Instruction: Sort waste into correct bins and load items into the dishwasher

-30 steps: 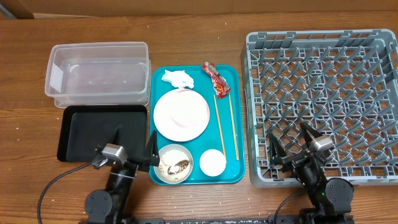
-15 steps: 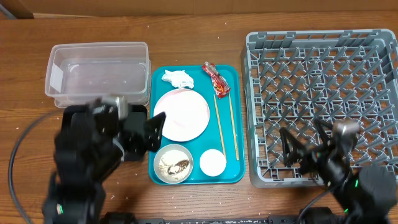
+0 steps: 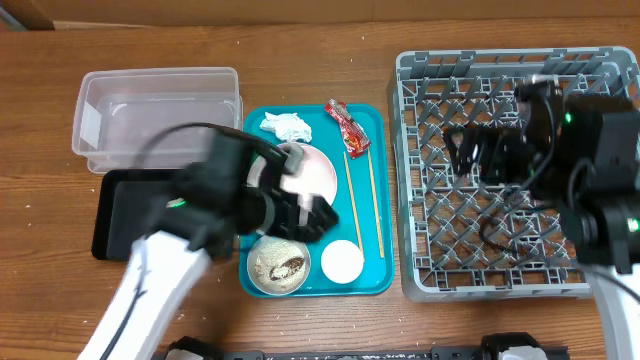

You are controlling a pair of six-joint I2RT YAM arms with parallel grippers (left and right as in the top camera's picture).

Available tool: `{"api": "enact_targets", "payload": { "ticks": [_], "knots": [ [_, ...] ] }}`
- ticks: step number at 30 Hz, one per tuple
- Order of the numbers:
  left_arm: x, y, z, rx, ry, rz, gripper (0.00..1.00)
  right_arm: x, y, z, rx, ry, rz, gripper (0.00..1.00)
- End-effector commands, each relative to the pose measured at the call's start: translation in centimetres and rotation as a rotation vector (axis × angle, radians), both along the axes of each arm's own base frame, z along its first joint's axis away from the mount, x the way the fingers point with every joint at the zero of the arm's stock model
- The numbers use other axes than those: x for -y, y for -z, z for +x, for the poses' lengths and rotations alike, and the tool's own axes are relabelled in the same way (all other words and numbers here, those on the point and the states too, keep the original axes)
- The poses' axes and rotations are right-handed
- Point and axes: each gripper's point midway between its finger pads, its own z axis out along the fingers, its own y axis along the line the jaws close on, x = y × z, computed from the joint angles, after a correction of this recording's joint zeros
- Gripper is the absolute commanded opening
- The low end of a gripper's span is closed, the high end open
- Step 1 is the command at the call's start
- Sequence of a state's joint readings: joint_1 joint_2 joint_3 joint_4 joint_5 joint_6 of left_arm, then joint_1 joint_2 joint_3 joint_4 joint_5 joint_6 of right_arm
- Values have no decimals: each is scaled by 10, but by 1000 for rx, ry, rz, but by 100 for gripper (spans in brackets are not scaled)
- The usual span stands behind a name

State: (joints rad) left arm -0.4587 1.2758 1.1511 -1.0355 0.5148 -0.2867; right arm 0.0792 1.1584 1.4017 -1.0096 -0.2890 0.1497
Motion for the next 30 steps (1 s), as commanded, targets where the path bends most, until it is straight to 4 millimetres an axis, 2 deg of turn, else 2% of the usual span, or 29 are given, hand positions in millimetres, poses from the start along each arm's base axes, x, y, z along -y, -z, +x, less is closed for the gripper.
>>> {"api": "enact_targets", "payload": {
  "ticks": [1, 4, 7, 11, 14, 17, 19, 20, 23, 26, 30],
  "knots": [
    [4, 31, -8, -15, 42, 190, 100, 0, -11, 14, 15, 42, 48, 100],
    [17, 54, -26, -77, 111, 271, 100, -1, -3, 22, -24, 74, 82, 100],
    [19, 76, -37, -113, 133, 387, 98, -1, 7, 22, -77, 94, 97, 100],
    [18, 102, -29, -64, 144, 526, 93, 0, 15, 17, -119, 96, 91, 100],
    [23, 115, -26, -76, 152, 543, 80, 0, 18, 14, -135, 97, 89, 100],
    [16, 129, -18, -65, 139, 612, 66, 0, 18, 14, -137, 97, 90, 100],
    [15, 133, -13, -53, 134, 630, 54, 0, 20, 12, -146, 97, 88, 100],
    [16, 134, -12, -48, 132, 628, 44, 0, 21, 11, -153, 97, 87, 100],
    [17, 131, -8, -40, 124, 617, 4, 1, 27, 4, -192, 100, 82, 100],
    [14, 115, -2, -53, 90, 602, 4, 1, 32, -1, -222, 101, 78, 100],
    [3, 68, 25, -53, 2, 537, 4, 2, 36, -7, -251, 102, 75, 95]
  ]
}}
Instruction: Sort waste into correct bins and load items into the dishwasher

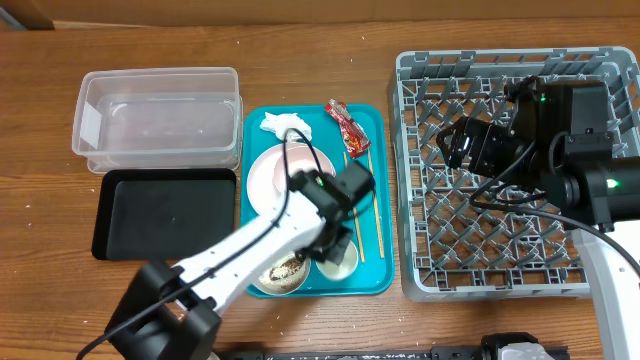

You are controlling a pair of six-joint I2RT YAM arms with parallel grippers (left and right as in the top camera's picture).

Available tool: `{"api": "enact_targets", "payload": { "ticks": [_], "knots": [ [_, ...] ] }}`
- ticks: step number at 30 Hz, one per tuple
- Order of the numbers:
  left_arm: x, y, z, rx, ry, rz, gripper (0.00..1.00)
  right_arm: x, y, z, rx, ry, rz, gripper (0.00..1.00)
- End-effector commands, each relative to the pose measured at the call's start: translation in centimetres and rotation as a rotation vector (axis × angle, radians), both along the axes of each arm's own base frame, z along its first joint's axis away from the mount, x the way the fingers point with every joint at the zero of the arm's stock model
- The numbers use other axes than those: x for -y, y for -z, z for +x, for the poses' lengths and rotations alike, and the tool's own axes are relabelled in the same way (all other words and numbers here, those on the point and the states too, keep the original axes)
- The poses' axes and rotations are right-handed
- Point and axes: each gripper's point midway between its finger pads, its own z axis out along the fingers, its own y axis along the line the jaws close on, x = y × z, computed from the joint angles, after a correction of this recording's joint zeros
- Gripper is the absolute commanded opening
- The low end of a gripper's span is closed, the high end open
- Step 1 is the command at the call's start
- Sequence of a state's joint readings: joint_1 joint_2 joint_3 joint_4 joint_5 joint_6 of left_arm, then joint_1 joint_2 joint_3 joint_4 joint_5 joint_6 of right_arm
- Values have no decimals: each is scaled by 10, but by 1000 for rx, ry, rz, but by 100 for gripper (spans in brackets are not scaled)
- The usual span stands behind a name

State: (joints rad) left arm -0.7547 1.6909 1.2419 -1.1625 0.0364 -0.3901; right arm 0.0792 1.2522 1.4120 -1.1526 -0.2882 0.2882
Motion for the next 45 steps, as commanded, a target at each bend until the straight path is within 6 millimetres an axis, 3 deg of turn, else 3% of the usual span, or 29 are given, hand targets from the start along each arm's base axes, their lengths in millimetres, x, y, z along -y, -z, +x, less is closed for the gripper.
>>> {"api": "enact_targets", "payload": {
  "ticks": [1, 4, 8, 12, 16, 21, 25, 33, 34, 36, 38, 39, 42, 45],
  "knots": [
    [3, -61, 46, 102, -73, -174, 4, 1, -10, 0, 20, 6, 6, 93],
    [18, -111, 69, 95, -10, -500, 4, -7, -11, -3, 13, -22, 38, 85],
    [28, -184, 86, 58, 41, -1029, 4, -41, -28, -12, 65, -228, 170, 80],
    [14, -226, 93, 25, 39, -1325, 4, -76, -54, -27, 158, -463, 310, 80],
    [17, -251, 86, 0, 94, -1475, 4, -107, -75, -36, 244, -612, 399, 88],
    [24, -256, 79, -27, 127, -1506, 4, -138, -95, -43, 357, -756, 428, 94],
    [25, -260, 76, -39, 136, -1529, 4, -154, -99, -49, 375, -810, 440, 94],
    [26, -260, 77, -33, 139, -1525, 4, -172, -97, -64, 357, -880, 455, 61],
    [26, -259, 77, -32, 138, -1522, 10, -172, -97, -65, 356, -879, 455, 56],
    [26, -259, 77, -32, 137, -1520, 50, -171, -97, -63, 356, -873, 453, 53],
    [26, -258, 77, -30, 137, -1517, 70, -166, -96, -61, 357, -849, 437, 50],
    [26, -256, 78, -25, 133, -1504, 100, -162, -95, -58, 358, -826, 420, 50],
    [23, -240, 85, 3, 99, -1410, 100, -138, -89, -47, 355, -702, 330, 49],
    [15, -208, 92, 24, 25, -1227, 100, -99, -79, -40, 328, -530, 210, 49]
  ]
}}
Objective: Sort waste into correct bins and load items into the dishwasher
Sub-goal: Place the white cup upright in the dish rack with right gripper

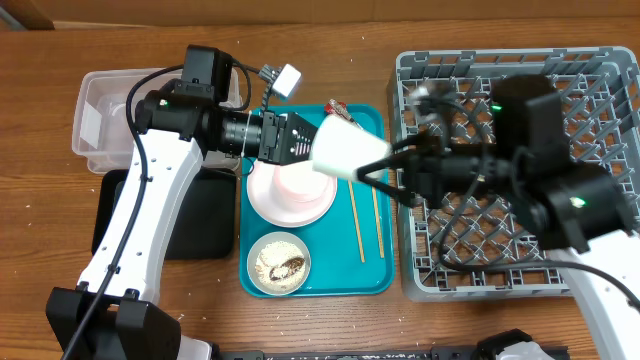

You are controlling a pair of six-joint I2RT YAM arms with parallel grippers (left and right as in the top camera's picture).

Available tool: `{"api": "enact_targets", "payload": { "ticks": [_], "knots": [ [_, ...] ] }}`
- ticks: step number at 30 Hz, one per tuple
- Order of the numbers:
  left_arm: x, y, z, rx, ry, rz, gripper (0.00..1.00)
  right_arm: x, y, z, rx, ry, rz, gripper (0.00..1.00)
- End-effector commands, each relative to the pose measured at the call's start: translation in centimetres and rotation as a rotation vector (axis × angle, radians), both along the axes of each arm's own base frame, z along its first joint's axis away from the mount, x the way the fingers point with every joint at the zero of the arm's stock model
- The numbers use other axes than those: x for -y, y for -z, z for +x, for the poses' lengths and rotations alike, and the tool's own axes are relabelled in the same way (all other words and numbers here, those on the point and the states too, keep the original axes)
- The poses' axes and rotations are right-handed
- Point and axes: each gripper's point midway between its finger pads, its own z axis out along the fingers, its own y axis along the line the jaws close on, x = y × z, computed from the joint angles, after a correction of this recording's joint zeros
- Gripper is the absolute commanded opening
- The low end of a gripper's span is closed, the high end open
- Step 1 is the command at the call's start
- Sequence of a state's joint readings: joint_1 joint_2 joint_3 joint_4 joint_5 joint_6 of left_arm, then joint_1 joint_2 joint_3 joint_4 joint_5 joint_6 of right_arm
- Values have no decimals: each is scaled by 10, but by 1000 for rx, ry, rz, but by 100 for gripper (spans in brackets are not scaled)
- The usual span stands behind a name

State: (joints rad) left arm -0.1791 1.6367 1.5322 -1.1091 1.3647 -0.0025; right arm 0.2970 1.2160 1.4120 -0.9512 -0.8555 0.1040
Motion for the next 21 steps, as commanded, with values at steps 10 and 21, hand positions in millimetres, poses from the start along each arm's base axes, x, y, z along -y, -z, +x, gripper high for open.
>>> {"api": "enact_targets", "payload": {
  "ticks": [10, 21],
  "knots": [
    [-17, 45, 4, -22, -84, 298, 100, 152, 79, -21, -359, 754, -532, 50],
    [-15, 31, 9, 17, -88, 278, 100, 152, 144, -59, -773, 740, -756, 48]
  ]
}}
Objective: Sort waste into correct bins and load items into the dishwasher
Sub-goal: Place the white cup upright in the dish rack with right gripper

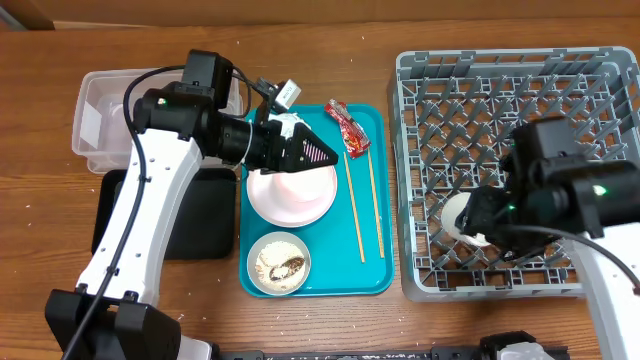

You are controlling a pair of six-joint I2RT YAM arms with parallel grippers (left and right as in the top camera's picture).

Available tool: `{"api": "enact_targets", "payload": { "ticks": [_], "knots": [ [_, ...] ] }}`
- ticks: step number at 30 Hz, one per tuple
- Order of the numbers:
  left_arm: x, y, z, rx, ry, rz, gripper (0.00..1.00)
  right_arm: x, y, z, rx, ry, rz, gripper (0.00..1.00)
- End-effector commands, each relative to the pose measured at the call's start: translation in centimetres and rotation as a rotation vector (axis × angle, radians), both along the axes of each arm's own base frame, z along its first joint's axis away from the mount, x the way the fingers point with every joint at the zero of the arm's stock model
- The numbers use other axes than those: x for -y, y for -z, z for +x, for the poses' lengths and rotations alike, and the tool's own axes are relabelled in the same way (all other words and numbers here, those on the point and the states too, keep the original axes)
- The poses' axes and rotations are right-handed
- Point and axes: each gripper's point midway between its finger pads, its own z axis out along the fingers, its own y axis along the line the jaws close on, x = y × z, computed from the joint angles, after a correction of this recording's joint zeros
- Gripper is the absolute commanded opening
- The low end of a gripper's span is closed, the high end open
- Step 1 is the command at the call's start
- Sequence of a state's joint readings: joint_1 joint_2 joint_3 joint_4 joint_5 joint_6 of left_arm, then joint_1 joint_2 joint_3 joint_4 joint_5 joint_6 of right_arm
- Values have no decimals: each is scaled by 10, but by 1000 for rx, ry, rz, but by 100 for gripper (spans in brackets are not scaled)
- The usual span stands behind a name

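Observation:
A white cup [458, 213] lies low in the grey dish rack [500, 70], with my right gripper [476, 226] shut on it near the rack's front left. My left gripper [322, 152] hangs open and empty over the teal tray [372, 272], above the pink plate [290, 198]. Also on the tray are a bowl of food scraps [279, 262], two chopsticks [356, 215], a red wrapper [347, 128] and a crumpled tissue [284, 122], which the left arm partly hides.
A clear plastic bin [150, 112] stands at the back left, and a black bin [160, 218] sits in front of it, partly under the left arm. The rack fills the right side of the table.
The white cup has passed from my left gripper to my right one. It is now down in the rack instead of in the air over the tray. The left gripper stays over the plate, empty.
At first my left gripper was low over the tray near the bowl and the cup, with the right arm above the rack. It then reached the cup at the tray's front. Later it held the cup up beside the right gripper, which now holds it in the rack.

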State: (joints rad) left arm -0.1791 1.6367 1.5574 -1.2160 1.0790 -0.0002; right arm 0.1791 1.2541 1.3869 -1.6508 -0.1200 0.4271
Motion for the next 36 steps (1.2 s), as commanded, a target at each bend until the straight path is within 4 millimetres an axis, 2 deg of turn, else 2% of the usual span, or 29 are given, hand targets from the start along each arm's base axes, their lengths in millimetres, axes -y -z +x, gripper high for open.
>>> {"api": "enact_targets", "payload": {
  "ticks": [1, 3, 6, 8, 11, 12, 14, 15, 20, 22, 24, 27, 30, 33, 36],
  "knots": [
    [1, -9, 3, 46, 6, -1, 100, -8, 16, -5, -53, 3, -31, 49],
    [1, -9, 3, 47, 6, -1, 100, -11, 30, -2, -47, 5, -77, 50],
    [0, -8, 4, 50, 4, 8, 100, -1, 43, 13, 24, 54, -197, 55],
    [0, -8, 3, 46, 5, 6, 100, -11, 45, 12, 12, 39, -154, 60],
    [0, -7, 0, 30, 5, 10, 100, -24, 46, 4, -34, 20, -82, 61],
    [0, -7, 1, 32, 5, 11, 100, -22, 46, 4, -33, 21, -90, 66],
    [0, -7, 1, 38, 6, 11, 100, -19, 46, 8, -11, 24, -110, 86],
    [0, -7, 1, 39, 6, 11, 100, -20, 46, 11, -1, 24, -110, 90],
    [0, -5, -2, 31, 14, 24, 100, -23, 41, 19, 43, -26, -100, 93],
    [-6, 9, -7, 13, 7, 118, 100, -26, 33, 28, 91, -51, -87, 93],
    [-17, 30, -16, -12, -2, 287, 95, -31, 20, 41, 162, -64, -66, 92],
    [-38, 61, -39, -84, -17, 602, 91, -39, -5, 64, 291, -52, -22, 92],
    [-47, 81, -60, -123, -37, 851, 91, -41, -31, 89, 413, -16, 17, 92],
    [-42, 100, -79, -145, -68, 1003, 95, -31, -49, 105, 473, 89, 47, 91],
    [-37, 120, -95, -178, -85, 1067, 93, -8, -54, 113, 476, 250, 64, 90]
  ]
}}
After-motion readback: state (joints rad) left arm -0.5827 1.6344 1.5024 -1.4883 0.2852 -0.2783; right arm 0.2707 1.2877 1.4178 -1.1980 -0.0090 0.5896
